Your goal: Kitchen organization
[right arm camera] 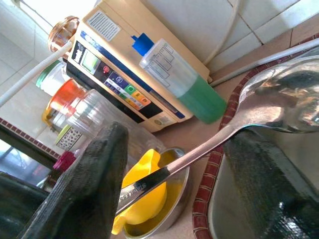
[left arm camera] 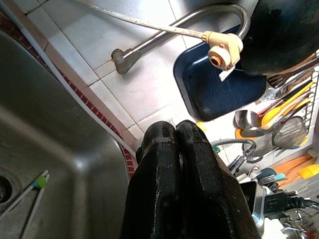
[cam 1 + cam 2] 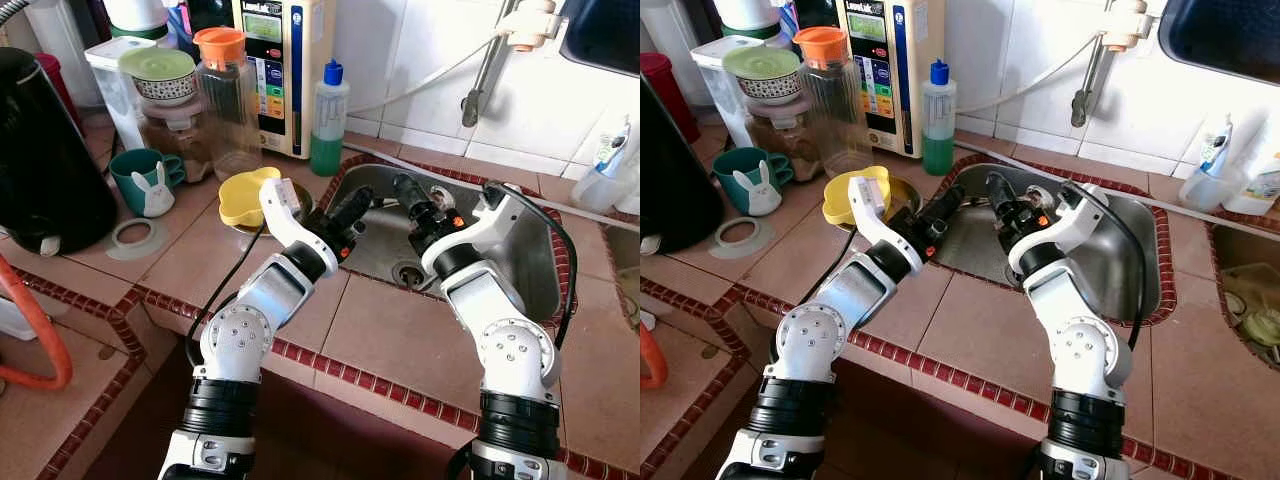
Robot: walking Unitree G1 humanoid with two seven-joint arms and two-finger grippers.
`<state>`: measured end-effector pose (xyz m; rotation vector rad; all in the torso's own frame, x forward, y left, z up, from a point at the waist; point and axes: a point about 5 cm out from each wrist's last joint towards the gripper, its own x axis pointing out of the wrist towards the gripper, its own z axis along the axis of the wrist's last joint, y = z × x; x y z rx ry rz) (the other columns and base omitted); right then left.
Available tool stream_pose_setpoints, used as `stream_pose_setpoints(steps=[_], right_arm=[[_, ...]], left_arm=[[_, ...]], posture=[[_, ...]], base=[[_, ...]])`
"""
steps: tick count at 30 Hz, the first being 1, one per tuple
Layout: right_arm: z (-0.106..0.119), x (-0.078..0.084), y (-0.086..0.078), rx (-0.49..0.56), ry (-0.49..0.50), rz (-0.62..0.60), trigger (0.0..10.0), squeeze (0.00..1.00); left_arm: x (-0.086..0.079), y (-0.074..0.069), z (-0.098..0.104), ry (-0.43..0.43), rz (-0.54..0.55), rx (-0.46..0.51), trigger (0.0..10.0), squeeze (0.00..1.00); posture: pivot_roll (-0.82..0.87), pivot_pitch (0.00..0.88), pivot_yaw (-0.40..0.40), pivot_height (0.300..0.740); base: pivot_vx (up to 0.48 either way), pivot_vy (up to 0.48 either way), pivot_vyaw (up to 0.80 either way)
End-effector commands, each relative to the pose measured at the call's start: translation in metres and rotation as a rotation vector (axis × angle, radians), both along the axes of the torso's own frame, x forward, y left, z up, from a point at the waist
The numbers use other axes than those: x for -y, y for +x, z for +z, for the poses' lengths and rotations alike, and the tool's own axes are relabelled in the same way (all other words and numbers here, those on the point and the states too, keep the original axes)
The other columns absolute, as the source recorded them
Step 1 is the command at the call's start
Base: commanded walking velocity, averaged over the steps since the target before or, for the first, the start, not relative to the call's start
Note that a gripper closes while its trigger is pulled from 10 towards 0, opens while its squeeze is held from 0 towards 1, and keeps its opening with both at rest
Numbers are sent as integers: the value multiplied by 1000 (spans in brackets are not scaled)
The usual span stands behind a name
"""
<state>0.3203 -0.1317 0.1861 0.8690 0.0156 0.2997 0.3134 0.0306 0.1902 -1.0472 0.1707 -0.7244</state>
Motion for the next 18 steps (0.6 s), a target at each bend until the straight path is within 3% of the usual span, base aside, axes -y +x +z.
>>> stream_pose_setpoints(steps=[1, 10, 18], right_arm=[[14, -2, 1, 50, 21, 1, 0, 0], [18, -6, 6, 39, 171, 11, 0, 0], [19, -9, 8, 35, 194, 22, 0, 0]], left_arm=[[34, -10, 17, -101, -82, 0, 10000, 0], [35, -13, 15, -109, -95, -12, 10000, 0], [37, -14, 16, -115, -107, -12, 10000, 0]], posture=[[42, 0, -15, 740], [44, 0, -17, 740], [41, 0, -17, 740]], base=[[0, 0, 0], [0, 0, 0], [0, 0, 0]])
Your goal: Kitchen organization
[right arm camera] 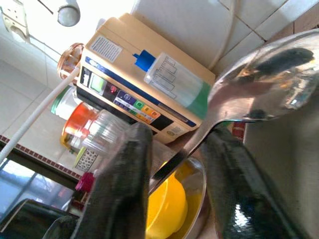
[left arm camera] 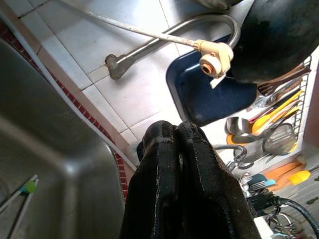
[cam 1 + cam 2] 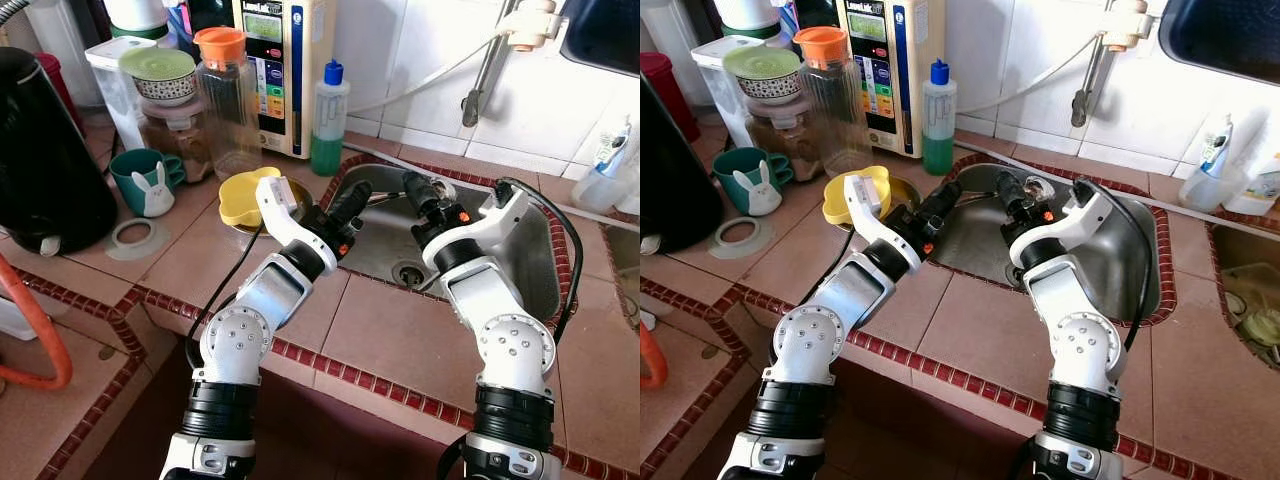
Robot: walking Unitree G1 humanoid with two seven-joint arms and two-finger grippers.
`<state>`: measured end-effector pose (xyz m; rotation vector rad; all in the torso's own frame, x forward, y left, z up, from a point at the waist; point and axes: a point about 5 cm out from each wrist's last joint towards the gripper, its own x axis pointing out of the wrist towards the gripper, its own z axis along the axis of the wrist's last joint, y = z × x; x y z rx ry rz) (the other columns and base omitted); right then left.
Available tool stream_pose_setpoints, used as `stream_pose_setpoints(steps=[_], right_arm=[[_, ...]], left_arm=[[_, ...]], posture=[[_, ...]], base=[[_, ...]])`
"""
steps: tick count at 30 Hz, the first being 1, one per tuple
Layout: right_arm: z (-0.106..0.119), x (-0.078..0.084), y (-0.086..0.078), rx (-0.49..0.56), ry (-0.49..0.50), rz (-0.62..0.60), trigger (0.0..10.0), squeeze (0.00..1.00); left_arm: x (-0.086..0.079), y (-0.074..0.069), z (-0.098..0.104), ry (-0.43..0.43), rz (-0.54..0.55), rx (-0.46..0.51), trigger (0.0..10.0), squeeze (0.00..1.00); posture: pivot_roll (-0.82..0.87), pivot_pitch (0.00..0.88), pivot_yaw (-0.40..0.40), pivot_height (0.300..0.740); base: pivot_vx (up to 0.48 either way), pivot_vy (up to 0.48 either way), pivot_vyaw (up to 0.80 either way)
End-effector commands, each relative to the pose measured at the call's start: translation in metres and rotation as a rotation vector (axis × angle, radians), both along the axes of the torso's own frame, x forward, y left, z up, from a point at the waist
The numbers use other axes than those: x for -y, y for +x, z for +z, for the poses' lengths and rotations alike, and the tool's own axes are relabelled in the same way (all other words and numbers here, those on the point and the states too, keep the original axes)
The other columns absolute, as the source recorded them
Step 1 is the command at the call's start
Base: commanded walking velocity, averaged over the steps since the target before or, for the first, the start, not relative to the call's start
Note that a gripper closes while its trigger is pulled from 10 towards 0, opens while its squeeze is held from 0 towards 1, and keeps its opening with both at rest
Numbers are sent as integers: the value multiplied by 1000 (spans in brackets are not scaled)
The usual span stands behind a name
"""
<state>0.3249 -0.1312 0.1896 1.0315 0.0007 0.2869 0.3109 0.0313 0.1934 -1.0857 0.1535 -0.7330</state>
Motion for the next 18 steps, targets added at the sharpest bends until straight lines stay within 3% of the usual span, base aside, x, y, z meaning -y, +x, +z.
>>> stream_pose_setpoints(steps=[1, 11, 18], right_arm=[[16, -9, 3, 51, 38, 29, 0, 0], [18, -11, 6, 56, 48, 31, 0, 0], [18, -9, 7, 55, 50, 20, 0, 0]], left_arm=[[38, -12, 13, -75, -109, -13, 10000, 0], [41, -17, 12, -76, -148, -13, 10000, 0], [47, -30, 13, -99, -260, 1, 10000, 0]], posture=[[42, 0, -17, 740], [43, 0, -20, 740], [41, 0, -21, 740]], base=[[0, 0, 0], [0, 0, 0], [0, 0, 0]])
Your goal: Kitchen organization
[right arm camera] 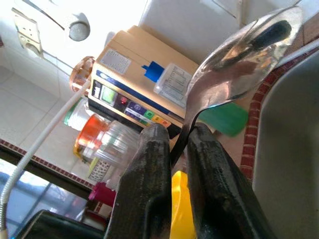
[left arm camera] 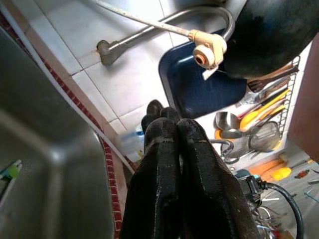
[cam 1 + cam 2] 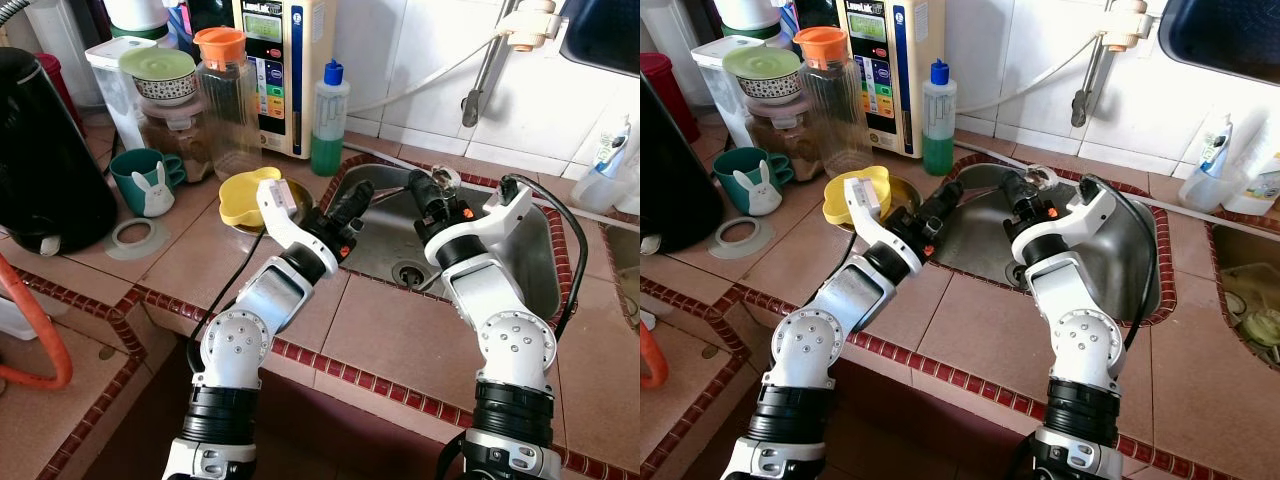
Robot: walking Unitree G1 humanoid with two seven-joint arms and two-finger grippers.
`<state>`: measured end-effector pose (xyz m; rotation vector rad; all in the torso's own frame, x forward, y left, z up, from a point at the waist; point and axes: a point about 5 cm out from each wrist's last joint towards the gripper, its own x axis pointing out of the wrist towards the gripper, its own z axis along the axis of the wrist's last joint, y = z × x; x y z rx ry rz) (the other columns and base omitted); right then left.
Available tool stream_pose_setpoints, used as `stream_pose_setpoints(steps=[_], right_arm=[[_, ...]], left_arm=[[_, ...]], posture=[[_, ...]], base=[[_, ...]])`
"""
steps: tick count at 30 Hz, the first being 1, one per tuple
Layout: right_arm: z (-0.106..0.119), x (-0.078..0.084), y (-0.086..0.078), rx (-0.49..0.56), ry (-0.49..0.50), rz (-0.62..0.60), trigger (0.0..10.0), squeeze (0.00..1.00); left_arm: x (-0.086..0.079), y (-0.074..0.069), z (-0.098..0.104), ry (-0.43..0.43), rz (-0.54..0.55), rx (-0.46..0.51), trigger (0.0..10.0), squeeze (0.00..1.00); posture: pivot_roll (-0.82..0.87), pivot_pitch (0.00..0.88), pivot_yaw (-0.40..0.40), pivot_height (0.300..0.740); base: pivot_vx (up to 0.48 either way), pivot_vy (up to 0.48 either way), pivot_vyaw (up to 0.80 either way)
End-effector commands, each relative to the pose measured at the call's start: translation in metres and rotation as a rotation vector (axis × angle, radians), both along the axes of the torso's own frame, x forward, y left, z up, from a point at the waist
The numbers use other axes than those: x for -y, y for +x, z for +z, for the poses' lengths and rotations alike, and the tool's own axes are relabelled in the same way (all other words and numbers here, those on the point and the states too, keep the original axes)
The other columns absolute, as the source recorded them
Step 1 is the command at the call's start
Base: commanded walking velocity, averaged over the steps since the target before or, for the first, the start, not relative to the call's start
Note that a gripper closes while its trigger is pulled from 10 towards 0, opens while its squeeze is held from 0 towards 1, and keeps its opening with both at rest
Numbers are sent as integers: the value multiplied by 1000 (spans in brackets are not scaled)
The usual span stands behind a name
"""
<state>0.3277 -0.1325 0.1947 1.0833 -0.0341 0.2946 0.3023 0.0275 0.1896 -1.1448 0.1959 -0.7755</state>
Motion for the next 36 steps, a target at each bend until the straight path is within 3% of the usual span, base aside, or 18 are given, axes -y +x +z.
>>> stream_pose_setpoints(steps=[1, 8, 13, 14, 36], right_arm=[[13, -10, 4, 31, -6, 23, 0, 0], [13, -6, 5, 31, -3, 6, 0, 0], [12, -4, 6, 27, -10, -6, 0, 0], [12, -3, 6, 24, -13, -12, 0, 0], [9, 11, 8, 8, -75, -99, 0, 0]], left_arm=[[44, -23, 16, -53, -211, 37, 10000, 0], [48, -28, 9, 4, -273, 35, 10000, 0], [46, -27, 3, 49, -262, 34, 10000, 0], [45, -26, 1, 61, -256, 32, 10000, 1000], [46, -29, -9, 152, -263, 64, 10000, 1000]], posture=[[42, 0, -21, 740], [41, 0, -21, 740], [41, 0, -21, 740], [41, 0, -22, 740], [38, 0, -23, 740]], base=[[0, 0, 0], [0, 0, 0], [0, 0, 0], [0, 0, 0], [0, 0, 0]])
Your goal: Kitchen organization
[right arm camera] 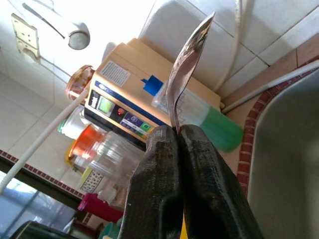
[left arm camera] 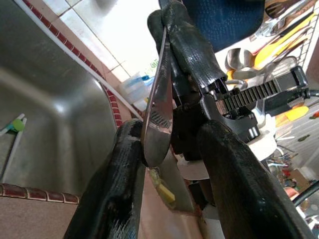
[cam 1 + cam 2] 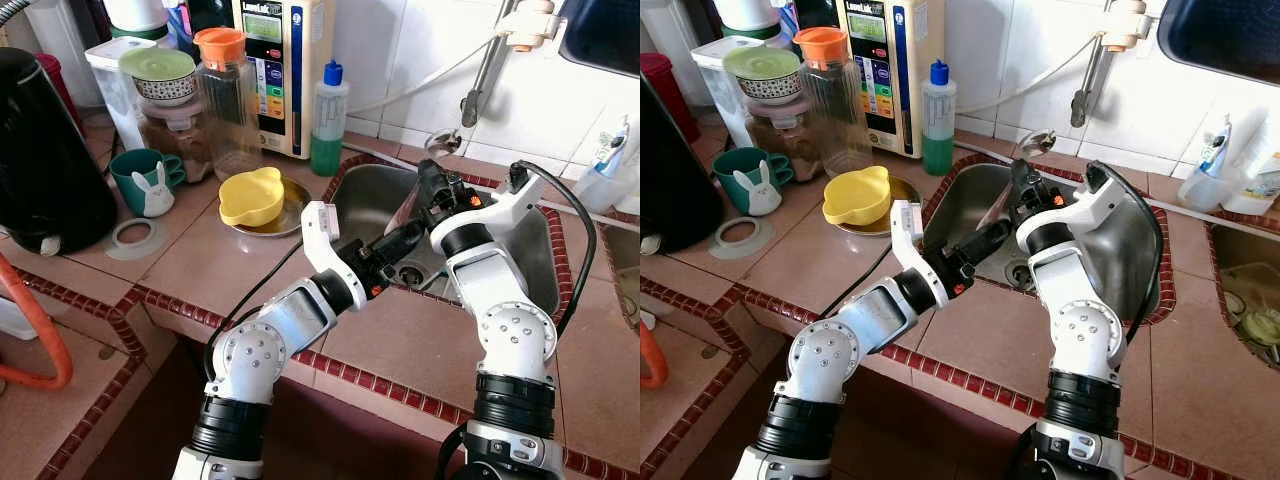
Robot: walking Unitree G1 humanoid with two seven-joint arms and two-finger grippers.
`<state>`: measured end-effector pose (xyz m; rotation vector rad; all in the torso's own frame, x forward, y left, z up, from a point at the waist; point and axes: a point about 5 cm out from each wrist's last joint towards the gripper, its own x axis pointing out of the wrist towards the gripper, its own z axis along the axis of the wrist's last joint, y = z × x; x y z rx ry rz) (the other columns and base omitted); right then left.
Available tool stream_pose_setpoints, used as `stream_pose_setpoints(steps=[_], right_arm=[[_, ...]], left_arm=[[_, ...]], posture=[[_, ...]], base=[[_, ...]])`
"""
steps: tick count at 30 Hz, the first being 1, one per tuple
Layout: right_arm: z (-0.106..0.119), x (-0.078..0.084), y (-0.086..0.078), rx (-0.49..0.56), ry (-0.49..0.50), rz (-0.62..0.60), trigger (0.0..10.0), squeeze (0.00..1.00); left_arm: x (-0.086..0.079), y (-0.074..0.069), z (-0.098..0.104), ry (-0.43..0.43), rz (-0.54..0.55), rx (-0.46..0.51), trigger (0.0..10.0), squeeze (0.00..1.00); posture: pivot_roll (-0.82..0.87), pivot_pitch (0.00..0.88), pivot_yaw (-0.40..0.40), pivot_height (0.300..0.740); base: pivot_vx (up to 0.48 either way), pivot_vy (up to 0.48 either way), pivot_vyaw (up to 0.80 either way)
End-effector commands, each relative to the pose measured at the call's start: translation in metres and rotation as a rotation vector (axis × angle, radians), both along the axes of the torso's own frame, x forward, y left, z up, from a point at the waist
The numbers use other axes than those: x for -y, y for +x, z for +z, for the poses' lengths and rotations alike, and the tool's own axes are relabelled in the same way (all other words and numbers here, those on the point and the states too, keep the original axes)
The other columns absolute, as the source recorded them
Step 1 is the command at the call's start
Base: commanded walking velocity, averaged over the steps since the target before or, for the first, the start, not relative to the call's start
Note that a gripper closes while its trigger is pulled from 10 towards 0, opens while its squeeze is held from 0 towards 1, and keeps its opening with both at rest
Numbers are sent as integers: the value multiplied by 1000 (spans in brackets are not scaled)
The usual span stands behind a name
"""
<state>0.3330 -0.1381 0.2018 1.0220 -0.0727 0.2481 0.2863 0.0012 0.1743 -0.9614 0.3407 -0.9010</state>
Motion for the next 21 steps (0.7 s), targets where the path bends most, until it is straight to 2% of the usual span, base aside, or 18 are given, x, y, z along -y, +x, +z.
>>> stream_pose_setpoints(steps=[1, 6, 7, 11, 15, 19, 21], right_arm=[[2, 6, 3, -6, -26, -43, 0, 0], [2, 14, 5, 4, -98, -81, 0, 0], [2, 18, 6, 12, -148, -99, 0, 0], [2, 27, 10, 25, -242, -146, 0, 0], [1, 30, 11, 31, -286, -165, 0, 0], [-4, 37, 15, 33, -373, -198, 0, 0], [-8, 40, 17, 33, -455, -208, 0, 0]], left_arm=[[20, -13, 6, -25, -98, 33, 10000, 1000], [19, -13, 4, 52, -89, 97, 10000, 1000], [17, -12, 1, 113, -75, 146, 10000, 1000], [12, -13, -11, 217, -72, 193, 10000, 1000], [9, -14, -14, 237, -66, 199, 10000, 1000], [3, -14, -19, 273, -52, 222, 10000, 1000], [-1, -14, -21, 294, -43, 237, 10000, 1000]], posture=[[37, 0, -21, 740], [39, 0, -21, 740], [41, 0, -21, 740], [49, 0, -23, 740], [52, 0, -23, 740], [57, 0, -24, 740], [58, 0, -24, 740]], base=[[0, 0, 0], [0, 0, 0], [0, 0, 0], [0, 0, 0], [0, 0, 0], [0, 0, 0], [0, 0, 0]])
